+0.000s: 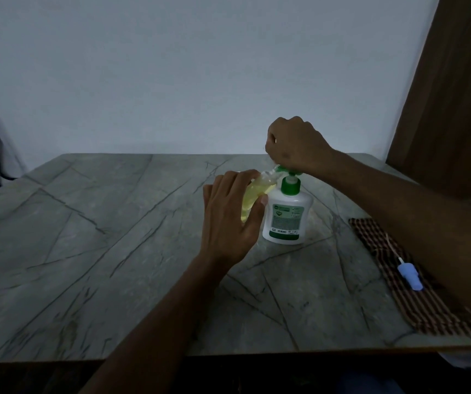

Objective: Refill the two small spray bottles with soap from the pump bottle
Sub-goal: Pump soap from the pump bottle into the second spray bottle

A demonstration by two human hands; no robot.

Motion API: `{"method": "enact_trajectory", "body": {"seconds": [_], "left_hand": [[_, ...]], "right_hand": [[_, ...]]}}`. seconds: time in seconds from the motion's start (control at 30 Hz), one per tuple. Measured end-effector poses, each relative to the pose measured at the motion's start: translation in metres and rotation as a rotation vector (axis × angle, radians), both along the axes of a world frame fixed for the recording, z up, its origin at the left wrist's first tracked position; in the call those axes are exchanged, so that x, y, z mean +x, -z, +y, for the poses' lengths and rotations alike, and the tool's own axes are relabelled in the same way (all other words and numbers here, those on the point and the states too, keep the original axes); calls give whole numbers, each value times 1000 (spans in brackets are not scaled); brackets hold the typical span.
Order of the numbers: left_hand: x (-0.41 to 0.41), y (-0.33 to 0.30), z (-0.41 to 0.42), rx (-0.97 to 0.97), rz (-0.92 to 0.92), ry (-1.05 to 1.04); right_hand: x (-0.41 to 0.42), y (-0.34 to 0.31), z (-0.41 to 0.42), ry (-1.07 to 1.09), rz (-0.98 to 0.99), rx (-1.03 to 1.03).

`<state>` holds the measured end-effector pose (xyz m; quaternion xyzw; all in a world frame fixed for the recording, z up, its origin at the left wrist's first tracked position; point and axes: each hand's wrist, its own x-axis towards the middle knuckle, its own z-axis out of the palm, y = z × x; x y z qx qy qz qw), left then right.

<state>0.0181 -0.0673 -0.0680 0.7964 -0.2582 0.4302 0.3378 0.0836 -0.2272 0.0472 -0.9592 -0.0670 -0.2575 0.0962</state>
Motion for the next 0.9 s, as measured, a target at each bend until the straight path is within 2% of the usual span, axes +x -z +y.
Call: {"method": "enact_trajectory", "body": {"seconds": [0.23,0.43,0.7,0.9], "left_hand": [[0,-1,0,2,-1,1],[0,0,0,-3,4,8],[1,1,0,-7,0,-2],[1,0,-1,-6,-2,1]], "right_hand": [[1,7,3,-3,58,82],[-1,0,1,10,26,11],[0,8,4,-2,41,70],[-2,1,0,12,2,6]]}}
